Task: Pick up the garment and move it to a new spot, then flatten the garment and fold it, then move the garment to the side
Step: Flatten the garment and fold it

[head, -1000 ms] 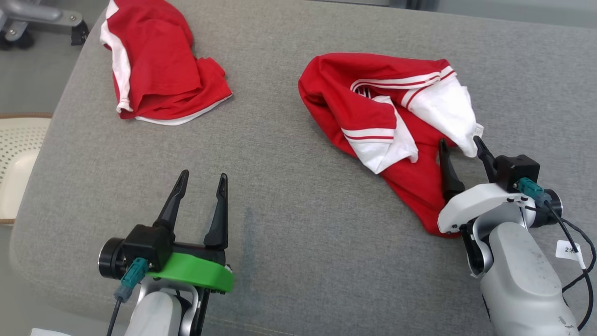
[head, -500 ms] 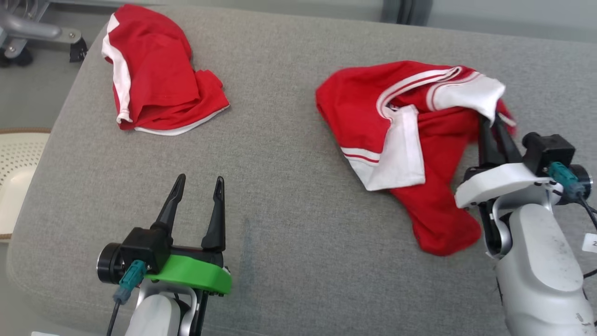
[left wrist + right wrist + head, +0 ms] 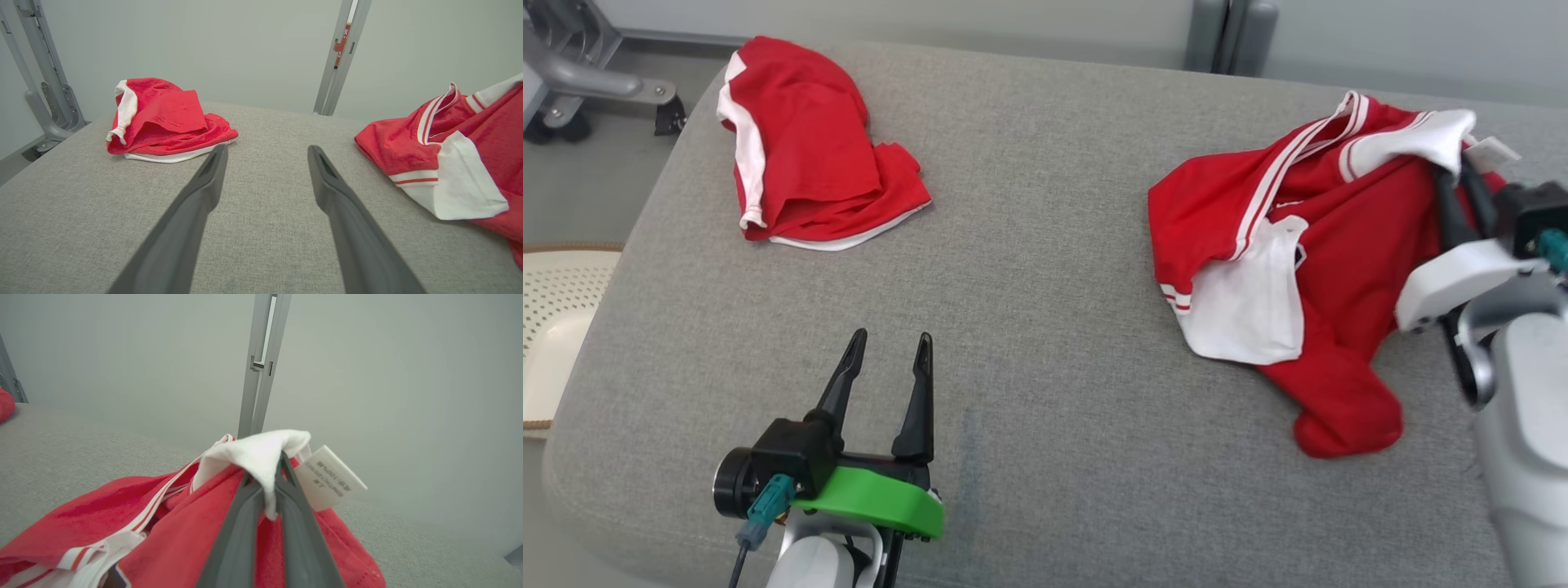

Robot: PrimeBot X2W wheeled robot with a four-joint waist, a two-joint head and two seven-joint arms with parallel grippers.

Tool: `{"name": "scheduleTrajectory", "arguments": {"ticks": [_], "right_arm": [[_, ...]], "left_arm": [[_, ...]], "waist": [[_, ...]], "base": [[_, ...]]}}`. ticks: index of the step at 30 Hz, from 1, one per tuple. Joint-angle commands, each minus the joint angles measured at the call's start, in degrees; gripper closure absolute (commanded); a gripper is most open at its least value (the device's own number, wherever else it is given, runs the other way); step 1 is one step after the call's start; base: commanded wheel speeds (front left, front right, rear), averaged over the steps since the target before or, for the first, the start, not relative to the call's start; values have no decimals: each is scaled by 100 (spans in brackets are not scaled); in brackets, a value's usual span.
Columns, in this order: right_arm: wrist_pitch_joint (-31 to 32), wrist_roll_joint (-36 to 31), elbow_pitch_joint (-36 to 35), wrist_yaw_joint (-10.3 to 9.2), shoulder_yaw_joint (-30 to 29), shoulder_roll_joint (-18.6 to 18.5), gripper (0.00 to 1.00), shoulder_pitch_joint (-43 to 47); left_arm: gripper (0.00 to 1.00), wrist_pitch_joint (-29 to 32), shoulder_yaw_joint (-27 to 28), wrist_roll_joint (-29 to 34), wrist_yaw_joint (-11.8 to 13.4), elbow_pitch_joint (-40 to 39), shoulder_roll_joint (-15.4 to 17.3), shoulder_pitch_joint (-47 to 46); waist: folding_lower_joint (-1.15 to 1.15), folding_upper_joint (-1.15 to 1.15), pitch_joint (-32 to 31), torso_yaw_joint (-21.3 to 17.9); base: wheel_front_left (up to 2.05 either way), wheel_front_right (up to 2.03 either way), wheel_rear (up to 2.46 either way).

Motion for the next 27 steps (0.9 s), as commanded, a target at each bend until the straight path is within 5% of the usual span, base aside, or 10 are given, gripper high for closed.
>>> {"name": "scheduleTrajectory", "arguments": {"ticks": [1, 5, 6, 7, 8, 18, 27], "right_arm": [[45, -77, 155, -2, -34, -404, 100, -193], [100, -125, 768, -1, -230, -636, 100, -689], [54, -236, 929, -1, -293, -751, 78, -828], [13, -311, 1053, -1, -311, -828, 4, -928], [-9, -370, 1241, -1, -347, -868, 0, -1034], [-459, -442, 2041, -1, -441, -468, 0, -1111], [-526, 185, 633, -1, 133, 213, 0, 6]], "left_arm": [[0, -3, -21, -38, 22, -1, 9, -30], [0, -3, -66, -71, 38, 6, 9, -127], [0, -3, -76, -71, 38, 8, 10, -143], [0, -3, -88, -73, 35, 13, 10, -157], [0, -3, -100, -72, 30, 26, 9, -173], [0, -3, 11, -16, 38, 92, 11, -48], [0, -3, 302, -172, 98, -68, 13, 69]], "waist": [[0, 0, 122, 119], [0, 0, 242, 228], [0, 0, 264, 249], [0, 0, 287, 269], [0, 0, 298, 293], [0, 0, 90, 119], [0, 0, -206, -460]], "base": [[0, 0, 0], [0, 0, 0], [0, 0, 0], [0, 0, 0], [0, 0, 0], [0, 0, 0], [0, 0, 0]]}}
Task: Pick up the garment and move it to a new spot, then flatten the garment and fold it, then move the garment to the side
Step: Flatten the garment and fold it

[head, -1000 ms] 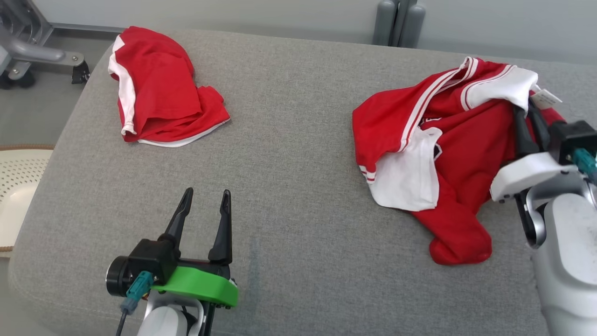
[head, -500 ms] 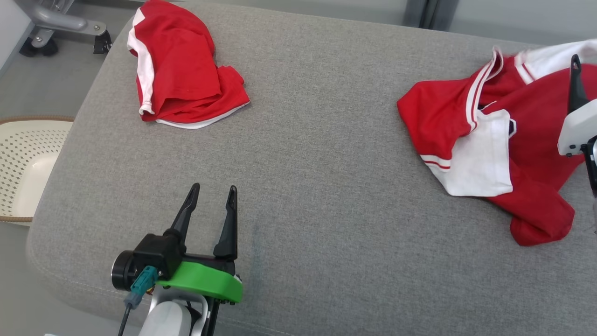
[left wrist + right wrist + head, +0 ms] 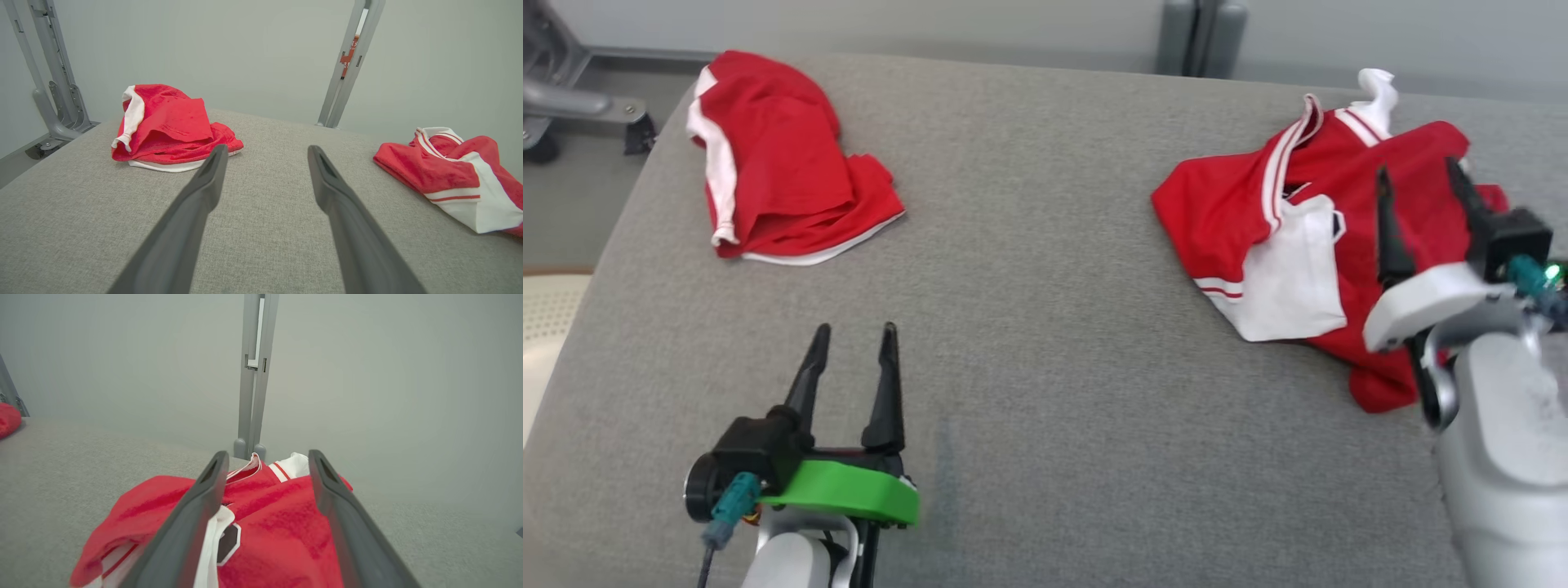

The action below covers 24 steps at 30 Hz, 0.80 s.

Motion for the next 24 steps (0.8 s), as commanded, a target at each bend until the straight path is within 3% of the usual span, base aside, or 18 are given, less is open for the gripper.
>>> {"name": "scheduleTrajectory", "arguments": {"ticks": [1, 13, 24], "right_arm": [[-15, 91, -190, -1, 120, 120, 0, 285], [-18, 488, -1986, -3, 480, 638, 0, 1750], [-19, 901, -2061, -3, 683, 674, 0, 2122]], "left_arm": [[0, -3, 55, -66, 29, -29, 16, 97], [0, -3, 138, 3, 66, -174, 16, 198], [0, -3, 55, 36, -38, -146, 16, 209]], "waist": [[0, 0, -173, -289], [0, 0, -255, -721], [0, 0, -198, -785]], "base": [[0, 0, 0], [0, 0, 0], [0, 0, 0]]}}
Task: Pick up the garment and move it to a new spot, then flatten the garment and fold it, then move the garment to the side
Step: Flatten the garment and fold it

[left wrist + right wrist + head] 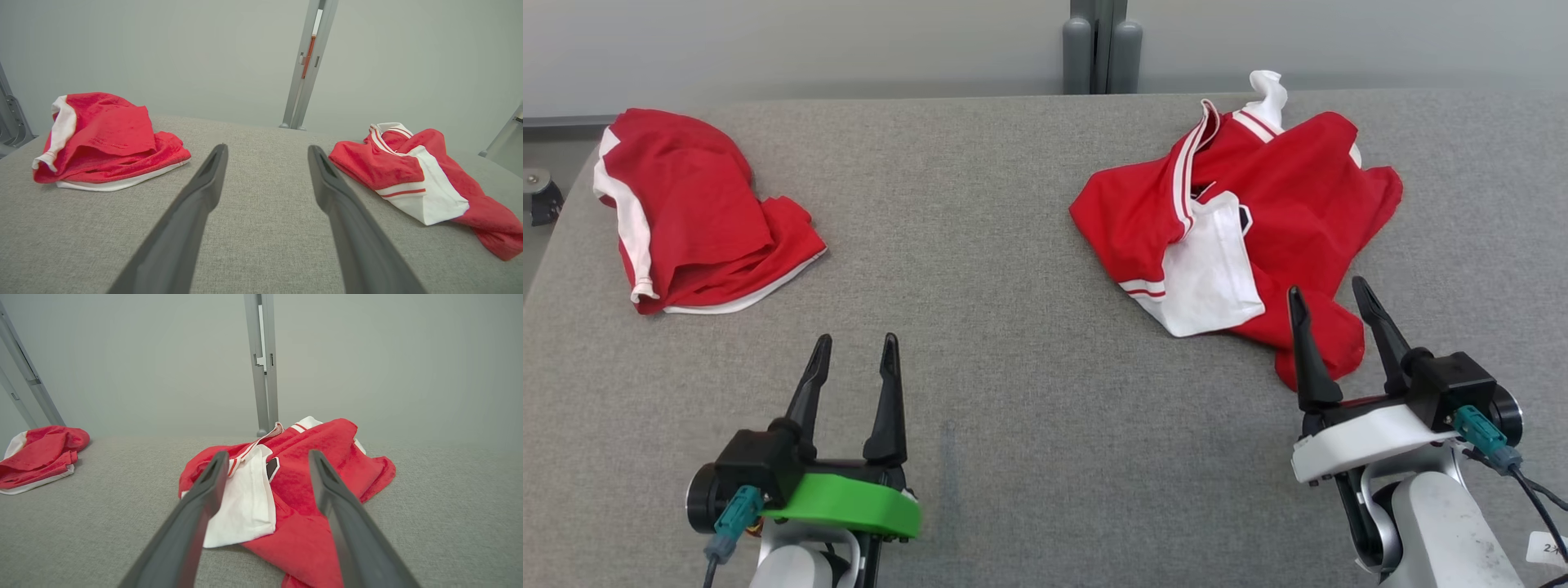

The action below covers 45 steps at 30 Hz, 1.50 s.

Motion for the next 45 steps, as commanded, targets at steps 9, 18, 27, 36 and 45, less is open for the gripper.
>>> {"name": "scheduleTrajectory", "arguments": {"ticks": [9, 18, 27, 36, 45], "right_arm": [[-18, -227, 937, -5, -189, -9, 0, -670], [122, -201, 2207, -5, -425, -300, 0, -1608], [26, -20, 3026, -5, -339, -495, 0, -2130], [-21, 182, 3162, -5, -206, -412, 100, -2248], [-21, 477, 2450, -6, 223, -221, 100, -1795]], "left_arm": [[0, -3, -219, -52, -46, 54, 18, -217], [0, -3, -344, -187, -11, 93, 16, -333], [0, -3, -406, -214, 6, 112, 16, -340], [0, -3, -442, -124, 44, 107, 17, -310], [0, -3, -415, -64, 40, 167, 17, -189]], "waist": [[0, 0, 354, 389], [0, 0, 678, 951], [0, 0, 720, 1176], [0, 0, 628, 1075], [0, 0, 345, 818]], "base": [[0, 0, 0], [0, 0, 0], [0, 0, 0], [0, 0, 0], [0, 0, 0]]}}
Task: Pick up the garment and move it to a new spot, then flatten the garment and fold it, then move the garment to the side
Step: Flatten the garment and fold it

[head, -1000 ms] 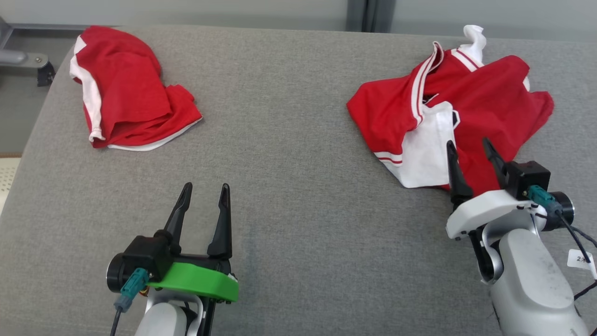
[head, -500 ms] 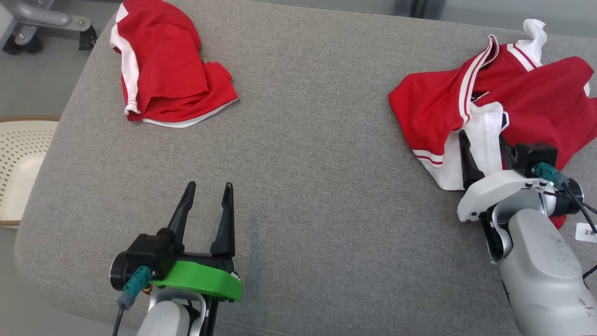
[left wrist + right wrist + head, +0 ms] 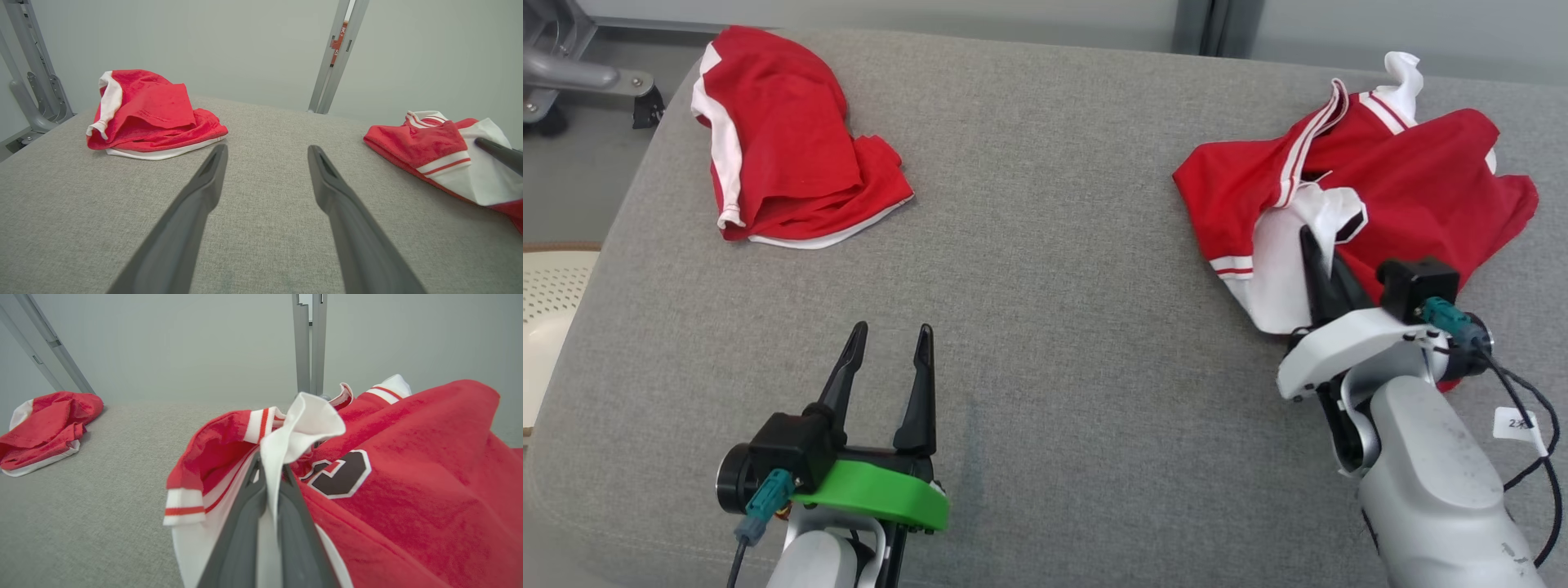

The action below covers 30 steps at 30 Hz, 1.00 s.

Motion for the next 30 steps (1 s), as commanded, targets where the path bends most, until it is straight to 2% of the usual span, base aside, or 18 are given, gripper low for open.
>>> {"name": "scheduleTrajectory", "arguments": {"ticks": [1, 6, 13, 22, 23, 24, 27, 30], "right_arm": [[-26, 78, -92, -6, 111, 45, 100, 131], [-27, 452, -350, -6, 642, 179, 100, 373], [-20, 1322, -588, -3, 1731, 237, 100, 625], [-19, 1690, -311, -2, 2955, 232, 100, 799], [-22, 1653, -284, -2, 3019, 223, 45, 787], [-23, 1681, -236, -3, 3095, 223, 0, 795], [-26, 1736, -251, -3, 3140, 227, 0, 798], [-26, 1535, -240, -3, 2875, 221, 0, 821]], "left_arm": [[0, -3, 29, 20, 18, 11, 16, 73], [0, -3, 39, 24, 20, 20, 16, 113], [0, -3, 11, 39, -12, 42, 16, 197], [0, -3, 121, 97, -37, 88, 16, 375], [0, -3, 132, 98, -37, 91, 16, 392], [0, -3, 142, 107, -29, 93, 16, 410], [0, -3, 181, 123, -2, 85, 16, 460], [0, -3, 220, 127, 3, 46, 15, 512]], "waist": [[0, 0, -134, -122], [0, 0, -234, -189], [0, 0, -352, -130], [0, 0, -536, -51], [0, 0, -556, -59], [0, 0, -578, -70], [0, 0, -643, -123], [0, 0, -693, -223]], "base": [[0, 0, 0], [0, 0, 0], [0, 0, 0], [0, 0, 0], [0, 0, 0], [0, 0, 0], [0, 0, 0], [0, 0, 0]]}}
